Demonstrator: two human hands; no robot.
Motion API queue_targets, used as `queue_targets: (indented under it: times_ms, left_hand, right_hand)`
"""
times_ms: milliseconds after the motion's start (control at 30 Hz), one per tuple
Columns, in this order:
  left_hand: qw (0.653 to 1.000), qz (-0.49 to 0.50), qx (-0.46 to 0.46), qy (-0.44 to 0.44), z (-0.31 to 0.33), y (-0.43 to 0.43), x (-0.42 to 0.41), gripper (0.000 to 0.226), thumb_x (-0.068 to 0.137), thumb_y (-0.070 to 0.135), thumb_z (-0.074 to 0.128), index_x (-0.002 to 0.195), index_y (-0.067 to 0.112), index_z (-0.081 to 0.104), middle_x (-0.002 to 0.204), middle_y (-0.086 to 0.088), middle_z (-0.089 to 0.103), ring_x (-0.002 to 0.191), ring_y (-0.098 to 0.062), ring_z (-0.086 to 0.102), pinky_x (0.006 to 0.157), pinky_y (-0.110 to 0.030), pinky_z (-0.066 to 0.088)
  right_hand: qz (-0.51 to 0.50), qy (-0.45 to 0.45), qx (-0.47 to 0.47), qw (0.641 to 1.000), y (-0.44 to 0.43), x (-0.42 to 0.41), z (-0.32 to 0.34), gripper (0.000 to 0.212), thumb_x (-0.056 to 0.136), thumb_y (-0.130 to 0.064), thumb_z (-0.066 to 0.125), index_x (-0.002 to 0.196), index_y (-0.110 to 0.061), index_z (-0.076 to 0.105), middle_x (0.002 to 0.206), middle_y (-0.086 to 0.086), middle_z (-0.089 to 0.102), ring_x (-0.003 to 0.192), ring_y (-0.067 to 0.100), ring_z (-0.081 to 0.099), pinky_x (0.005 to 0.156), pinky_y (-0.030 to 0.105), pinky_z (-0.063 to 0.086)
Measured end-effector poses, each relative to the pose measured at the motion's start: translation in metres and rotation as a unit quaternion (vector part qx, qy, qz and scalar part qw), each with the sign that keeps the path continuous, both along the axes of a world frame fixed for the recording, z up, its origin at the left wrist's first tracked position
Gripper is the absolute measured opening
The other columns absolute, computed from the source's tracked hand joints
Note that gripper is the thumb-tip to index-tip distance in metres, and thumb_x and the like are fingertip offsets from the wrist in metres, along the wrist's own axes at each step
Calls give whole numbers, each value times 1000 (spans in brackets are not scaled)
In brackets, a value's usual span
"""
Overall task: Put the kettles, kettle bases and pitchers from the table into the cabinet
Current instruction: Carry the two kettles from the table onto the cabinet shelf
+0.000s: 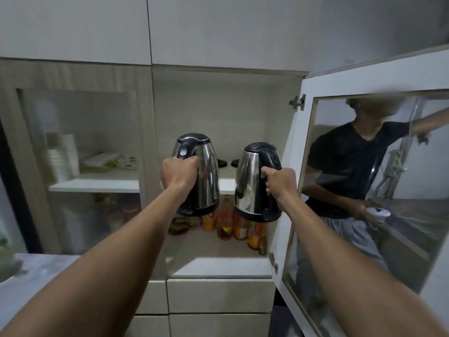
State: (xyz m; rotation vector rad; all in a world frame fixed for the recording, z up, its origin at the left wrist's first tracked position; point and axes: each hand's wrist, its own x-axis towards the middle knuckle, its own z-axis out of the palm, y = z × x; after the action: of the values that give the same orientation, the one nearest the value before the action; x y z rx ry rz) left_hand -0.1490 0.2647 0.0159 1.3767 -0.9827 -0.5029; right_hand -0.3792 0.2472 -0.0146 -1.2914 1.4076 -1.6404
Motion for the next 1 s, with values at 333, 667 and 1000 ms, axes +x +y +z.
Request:
queue_targets:
  times_ms: [333, 667, 1000]
  left_hand:
    - [1000, -20, -9, -6, -4, -131, -19, 22, 70, 24, 66, 56, 12, 54, 55, -2, 54, 51, -20, 48, 49, -27, 36]
    - [1000, -11, 3, -15, 15, -284, -17, 21, 70, 30, 65, 63, 10, 61, 60, -3, 59, 56, -24, 53, 51, -28, 35]
    - [1000, -4, 17, -1, 0, -435, -42, 19, 74, 30, 65, 67, 12, 61, 67, -6, 62, 69, -29, 62, 59, -34, 48]
  right_hand:
    - [-27, 5, -15, 1000, -124, -21, -6, 21, 74, -19, 66, 57, -13, 56, 47, 3, 47, 39, 17, 40, 45, 32, 35]
    - [-68, -12, -37, 997, -279, -15, 18, 24, 76, -26, 70, 56, -17, 60, 48, 0, 54, 40, 18, 49, 49, 33, 42]
    - [-91, 6, -10, 996, -434, -34, 1, 20, 69, -24, 71, 56, -15, 58, 44, 1, 52, 36, 20, 48, 45, 31, 40]
